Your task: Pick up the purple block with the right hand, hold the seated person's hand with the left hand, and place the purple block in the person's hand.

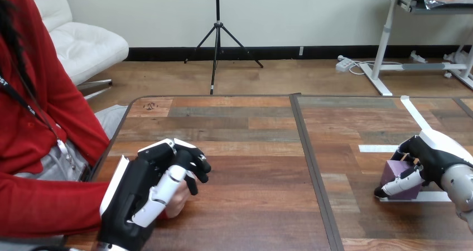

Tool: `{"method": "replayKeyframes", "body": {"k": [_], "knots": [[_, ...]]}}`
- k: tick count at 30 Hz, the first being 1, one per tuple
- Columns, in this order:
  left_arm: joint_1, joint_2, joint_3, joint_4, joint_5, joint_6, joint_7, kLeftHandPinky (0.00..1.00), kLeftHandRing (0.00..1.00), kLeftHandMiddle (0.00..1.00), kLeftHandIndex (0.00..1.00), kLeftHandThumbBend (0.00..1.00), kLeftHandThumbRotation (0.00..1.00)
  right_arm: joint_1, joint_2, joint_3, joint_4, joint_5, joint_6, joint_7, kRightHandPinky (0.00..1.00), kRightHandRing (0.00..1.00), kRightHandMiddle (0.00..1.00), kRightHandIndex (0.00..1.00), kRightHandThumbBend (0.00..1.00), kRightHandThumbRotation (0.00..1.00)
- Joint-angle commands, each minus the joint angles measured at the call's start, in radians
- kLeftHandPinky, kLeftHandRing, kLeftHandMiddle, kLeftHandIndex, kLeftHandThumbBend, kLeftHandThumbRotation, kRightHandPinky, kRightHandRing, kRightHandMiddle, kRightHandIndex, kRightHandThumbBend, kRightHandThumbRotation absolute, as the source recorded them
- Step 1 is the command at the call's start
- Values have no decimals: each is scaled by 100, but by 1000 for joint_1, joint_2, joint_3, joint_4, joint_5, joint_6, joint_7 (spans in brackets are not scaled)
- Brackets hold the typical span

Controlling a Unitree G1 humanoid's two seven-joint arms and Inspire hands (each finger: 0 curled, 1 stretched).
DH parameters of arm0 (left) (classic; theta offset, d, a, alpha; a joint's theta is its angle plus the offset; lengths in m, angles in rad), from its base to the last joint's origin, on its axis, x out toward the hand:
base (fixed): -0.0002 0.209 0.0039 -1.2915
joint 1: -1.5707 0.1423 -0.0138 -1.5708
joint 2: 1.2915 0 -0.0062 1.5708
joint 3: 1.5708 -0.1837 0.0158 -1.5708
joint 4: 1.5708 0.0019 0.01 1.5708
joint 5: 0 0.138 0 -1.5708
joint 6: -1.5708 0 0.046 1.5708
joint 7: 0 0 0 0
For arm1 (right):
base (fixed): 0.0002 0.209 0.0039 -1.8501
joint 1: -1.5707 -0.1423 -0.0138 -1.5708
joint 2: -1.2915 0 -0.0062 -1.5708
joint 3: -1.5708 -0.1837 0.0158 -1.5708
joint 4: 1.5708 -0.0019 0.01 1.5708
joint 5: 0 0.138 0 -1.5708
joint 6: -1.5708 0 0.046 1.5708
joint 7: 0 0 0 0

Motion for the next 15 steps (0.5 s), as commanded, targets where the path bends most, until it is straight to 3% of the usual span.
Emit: {"method": "replayKeyframes", "body": {"k": [1, 4, 15], "knots": [[-69, 52, 42, -23, 134, -90, 75, 32, 45, 50, 48, 41, 67, -52, -40, -17, -49, 18, -31, 1, 47, 50, 52, 48, 78, 0], [-72, 75, 70, -37, 256, -136, 144, 35, 46, 50, 48, 41, 64, -51, -42, -25, -63, 27, -40, 8, 47, 50, 52, 48, 77, 0], [-65, 138, 141, -140, 572, -164, 362, 42, 50, 53, 52, 59, 53, -40, -52, -39, -120, 43, -60, 20, 47, 49, 52, 49, 77, 0]]}}
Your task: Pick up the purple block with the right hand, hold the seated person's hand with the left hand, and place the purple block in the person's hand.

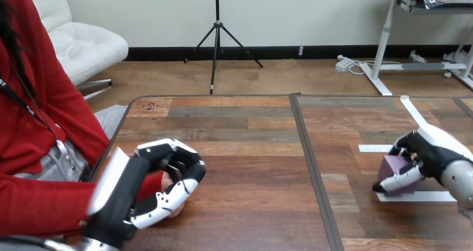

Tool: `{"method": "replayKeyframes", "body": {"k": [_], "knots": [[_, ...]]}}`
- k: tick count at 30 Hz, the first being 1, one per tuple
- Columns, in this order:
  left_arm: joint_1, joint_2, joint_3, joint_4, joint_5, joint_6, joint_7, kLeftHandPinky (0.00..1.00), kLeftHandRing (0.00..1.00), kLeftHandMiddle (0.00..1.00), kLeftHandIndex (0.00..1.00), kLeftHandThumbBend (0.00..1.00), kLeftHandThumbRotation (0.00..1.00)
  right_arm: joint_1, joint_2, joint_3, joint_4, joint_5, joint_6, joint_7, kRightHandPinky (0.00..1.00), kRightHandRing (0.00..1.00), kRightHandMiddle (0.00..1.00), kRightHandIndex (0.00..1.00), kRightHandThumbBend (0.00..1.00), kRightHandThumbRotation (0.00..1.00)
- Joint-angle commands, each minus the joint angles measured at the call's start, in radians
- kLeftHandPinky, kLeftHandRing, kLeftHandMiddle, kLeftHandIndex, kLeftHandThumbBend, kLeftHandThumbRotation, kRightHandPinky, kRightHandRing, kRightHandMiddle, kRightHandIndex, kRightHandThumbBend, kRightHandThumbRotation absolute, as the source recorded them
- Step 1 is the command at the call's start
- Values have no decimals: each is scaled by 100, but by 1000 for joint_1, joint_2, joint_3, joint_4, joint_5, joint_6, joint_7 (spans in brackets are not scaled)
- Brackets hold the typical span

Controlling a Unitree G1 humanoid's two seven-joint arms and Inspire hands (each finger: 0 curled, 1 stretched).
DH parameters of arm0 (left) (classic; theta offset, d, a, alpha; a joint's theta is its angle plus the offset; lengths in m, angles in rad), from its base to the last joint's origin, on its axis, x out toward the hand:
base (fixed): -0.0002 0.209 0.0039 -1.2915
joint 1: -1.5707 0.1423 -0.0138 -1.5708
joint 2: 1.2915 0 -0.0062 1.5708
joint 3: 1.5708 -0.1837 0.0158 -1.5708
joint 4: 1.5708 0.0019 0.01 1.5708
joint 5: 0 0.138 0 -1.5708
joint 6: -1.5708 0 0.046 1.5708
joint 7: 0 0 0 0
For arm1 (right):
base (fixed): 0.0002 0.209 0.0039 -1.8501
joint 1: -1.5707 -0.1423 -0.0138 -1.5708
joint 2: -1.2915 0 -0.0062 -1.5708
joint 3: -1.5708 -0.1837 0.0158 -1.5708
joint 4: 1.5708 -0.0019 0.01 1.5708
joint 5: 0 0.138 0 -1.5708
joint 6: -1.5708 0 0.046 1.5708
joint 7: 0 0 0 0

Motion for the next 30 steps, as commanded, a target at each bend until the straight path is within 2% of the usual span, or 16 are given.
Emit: {"method": "replayKeyframes", "body": {"k": [1, 5, 6, 12, 18, 30], "knots": [[-61, 54, 57, -119, 135, -17, 111, 42, 50, 53, 52, 60, 52, -42, -39, -28, -98, 23, -29, 2, 47, 50, 52, 49, 76, 0], [-46, 74, 65, -184, 192, 43, 138, 46, 54, 57, 55, 67, 52, -36, -43, -29, -126, 26, -29, 6, 47, 50, 53, 49, 76, 0], [-43, 77, 65, -194, 199, 54, 141, 48, 56, 59, 57, 71, 52, -34, -43, -29, -132, 27, -28, 8, 47, 50, 53, 49, 76, 0], [-33, 107, 64, -253, 194, 104, 138, 55, 61, 64, 63, 82, 49, -22, -48, -33, -175, 34, -34, 10, 46, 49, 52, 49, 77, 0], [-28, 133, 61, -287, 217, 133, 146, 57, 63, 67, 66, 88, 47, -9, -51, -39, -212, 38, -27, 14, 45, 49, 52, 49, 77, 0], [-8, 187, 39, -360, 237, 270, 71, 58, 68, 73, 72, 97, 39, 9, -54, -47, -265, 34, -20, 6, 45, 49, 52, 49, 79, 0]]}}
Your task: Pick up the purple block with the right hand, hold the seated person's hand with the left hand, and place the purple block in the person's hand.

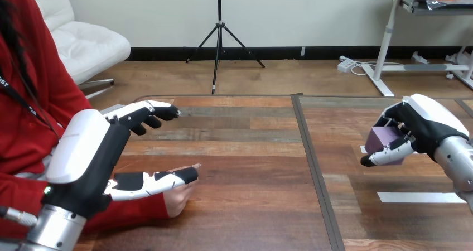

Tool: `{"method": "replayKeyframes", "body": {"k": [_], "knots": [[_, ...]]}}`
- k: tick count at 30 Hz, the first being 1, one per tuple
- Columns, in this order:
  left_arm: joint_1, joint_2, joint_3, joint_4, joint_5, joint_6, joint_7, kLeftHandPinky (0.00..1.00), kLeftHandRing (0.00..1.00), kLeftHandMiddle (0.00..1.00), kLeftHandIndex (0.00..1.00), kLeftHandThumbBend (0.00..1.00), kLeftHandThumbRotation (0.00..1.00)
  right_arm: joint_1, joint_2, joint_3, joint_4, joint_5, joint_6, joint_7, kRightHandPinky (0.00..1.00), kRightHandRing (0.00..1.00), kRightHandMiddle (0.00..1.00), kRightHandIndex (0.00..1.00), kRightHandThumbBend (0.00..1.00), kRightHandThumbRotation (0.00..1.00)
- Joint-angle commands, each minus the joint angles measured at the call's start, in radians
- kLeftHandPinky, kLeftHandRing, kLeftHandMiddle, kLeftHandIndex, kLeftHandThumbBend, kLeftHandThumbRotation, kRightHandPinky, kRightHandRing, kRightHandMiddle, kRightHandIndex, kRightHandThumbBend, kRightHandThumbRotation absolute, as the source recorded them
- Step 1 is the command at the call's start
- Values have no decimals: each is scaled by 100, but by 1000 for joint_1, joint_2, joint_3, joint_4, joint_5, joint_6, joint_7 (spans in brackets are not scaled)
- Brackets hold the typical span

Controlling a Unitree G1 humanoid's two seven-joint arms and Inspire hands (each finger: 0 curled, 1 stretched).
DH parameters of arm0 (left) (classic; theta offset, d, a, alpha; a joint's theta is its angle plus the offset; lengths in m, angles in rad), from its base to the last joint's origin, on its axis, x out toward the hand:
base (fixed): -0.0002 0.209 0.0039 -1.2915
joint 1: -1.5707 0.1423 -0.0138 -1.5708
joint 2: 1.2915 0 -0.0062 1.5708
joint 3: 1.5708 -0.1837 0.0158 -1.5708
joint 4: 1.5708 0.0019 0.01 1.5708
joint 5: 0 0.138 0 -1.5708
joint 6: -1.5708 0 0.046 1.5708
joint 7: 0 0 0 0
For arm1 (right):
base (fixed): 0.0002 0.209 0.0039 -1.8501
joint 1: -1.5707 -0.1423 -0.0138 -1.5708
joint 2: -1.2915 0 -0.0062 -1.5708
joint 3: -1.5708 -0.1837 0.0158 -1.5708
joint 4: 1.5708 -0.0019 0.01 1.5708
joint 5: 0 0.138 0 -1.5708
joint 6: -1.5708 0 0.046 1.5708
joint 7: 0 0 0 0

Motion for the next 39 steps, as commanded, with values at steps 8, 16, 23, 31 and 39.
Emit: {"method": "replayKeyframes", "body": {"k": [8, 16, 23, 31, 39], "knots": [[-24, 79, -39, -37, 52, 75, -29, 57, 69, 74, 73, 99, 37, -5, -33, -36, -86, 14, -6, -3, 45, 48, 51, 49, 78, 0], [-33, 122, -66, -25, 71, 141, -75, 59, 70, 75, 75, 100, 33, 3, -37, -38, -113, 7, -4, -4, 44, 47, 51, 49, 77, 0], [-40, 158, -94, -31, 94, 214, -148, 63, 74, 78, 78, 99, 33, 8, -39, -45, -127, 13, -12, -2, 44, 47, 51, 49, 77, 0], [-53, 193, -128, -14, 102, 252, -188, 66, 75, 79, 79, 99, 31, 12, -37, -56, -148, 21, -2, 10, 47, 50, 52, 49, 77, 0], [-67, 211, -158, -4, 118, 309, -213, 69, 77, 80, 80, 99, 32, 19, -37, -64, -171, 22, 8, 16, 47, 49, 52, 50, 76, 0]]}}
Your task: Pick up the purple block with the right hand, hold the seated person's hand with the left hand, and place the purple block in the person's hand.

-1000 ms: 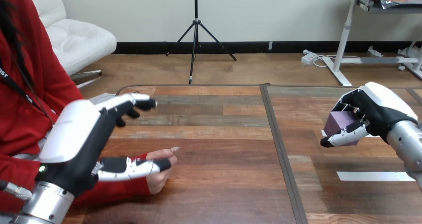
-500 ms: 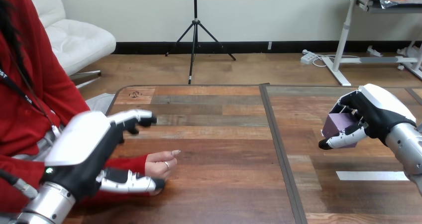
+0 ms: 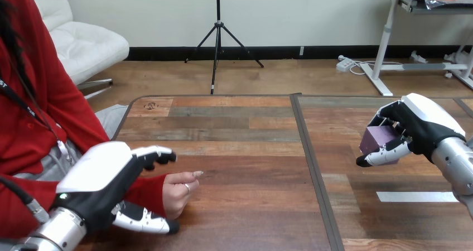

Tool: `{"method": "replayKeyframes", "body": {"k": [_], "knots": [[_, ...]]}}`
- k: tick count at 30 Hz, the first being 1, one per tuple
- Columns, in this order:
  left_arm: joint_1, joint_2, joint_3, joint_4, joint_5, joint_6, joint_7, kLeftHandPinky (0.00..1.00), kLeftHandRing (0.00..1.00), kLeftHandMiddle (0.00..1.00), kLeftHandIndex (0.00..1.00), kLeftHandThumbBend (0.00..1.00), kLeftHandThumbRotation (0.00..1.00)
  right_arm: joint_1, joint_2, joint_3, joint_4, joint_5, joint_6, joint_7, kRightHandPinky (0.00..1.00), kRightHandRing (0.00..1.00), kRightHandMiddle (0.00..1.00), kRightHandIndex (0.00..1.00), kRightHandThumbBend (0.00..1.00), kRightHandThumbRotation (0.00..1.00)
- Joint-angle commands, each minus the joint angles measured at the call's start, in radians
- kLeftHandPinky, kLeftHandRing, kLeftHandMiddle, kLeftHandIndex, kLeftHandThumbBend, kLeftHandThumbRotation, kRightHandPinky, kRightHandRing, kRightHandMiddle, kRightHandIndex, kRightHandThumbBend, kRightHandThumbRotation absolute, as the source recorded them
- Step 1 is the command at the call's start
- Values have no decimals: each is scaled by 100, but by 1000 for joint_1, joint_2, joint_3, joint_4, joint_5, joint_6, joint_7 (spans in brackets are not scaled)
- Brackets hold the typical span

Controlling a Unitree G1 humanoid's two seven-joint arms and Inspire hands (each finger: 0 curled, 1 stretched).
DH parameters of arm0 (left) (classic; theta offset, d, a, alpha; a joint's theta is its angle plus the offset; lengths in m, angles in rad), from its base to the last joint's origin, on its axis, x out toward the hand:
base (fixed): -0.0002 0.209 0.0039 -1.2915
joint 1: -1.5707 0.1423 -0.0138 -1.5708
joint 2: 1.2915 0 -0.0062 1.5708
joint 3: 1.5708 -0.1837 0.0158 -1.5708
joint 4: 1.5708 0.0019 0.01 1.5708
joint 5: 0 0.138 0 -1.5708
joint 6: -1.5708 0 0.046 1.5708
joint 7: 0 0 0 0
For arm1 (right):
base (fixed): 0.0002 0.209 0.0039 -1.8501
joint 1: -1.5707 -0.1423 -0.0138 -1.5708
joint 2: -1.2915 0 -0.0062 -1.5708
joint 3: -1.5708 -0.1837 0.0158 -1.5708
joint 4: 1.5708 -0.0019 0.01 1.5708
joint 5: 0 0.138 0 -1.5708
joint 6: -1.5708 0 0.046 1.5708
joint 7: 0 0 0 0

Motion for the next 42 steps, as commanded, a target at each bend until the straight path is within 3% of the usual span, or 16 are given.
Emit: {"method": "replayKeyframes", "body": {"k": [1, 16, 32, 42], "knots": [[-73, 31, -22, 6, 9, 31, -4, 69, 77, 80, 80, 99, 32, -38, -36, -38, -66, 21, -1, -3, 47, 49, 52, 50, 76, 0], [-97, 49, -50, 47, 48, 63, 41, 73, 79, 81, 80, 97, 28, -30, -31, -54, -73, 26, -23, -1, 47, 50, 52, 50, 75, 0], [-124, 58, -92, 91, 205, 125, 151, 76, 80, 81, 79, 98, 21, -29, -31, -51, -74, 13, -22, -9, 46, 48, 51, 49, 76, 0], [-142, 53, -114, 124, 228, 156, 200, 77, 82, 82, 80, 99, 11, -25, -34, -52, -82, 11, -22, -9, 44, 47, 49, 49, 76, 0]]}}
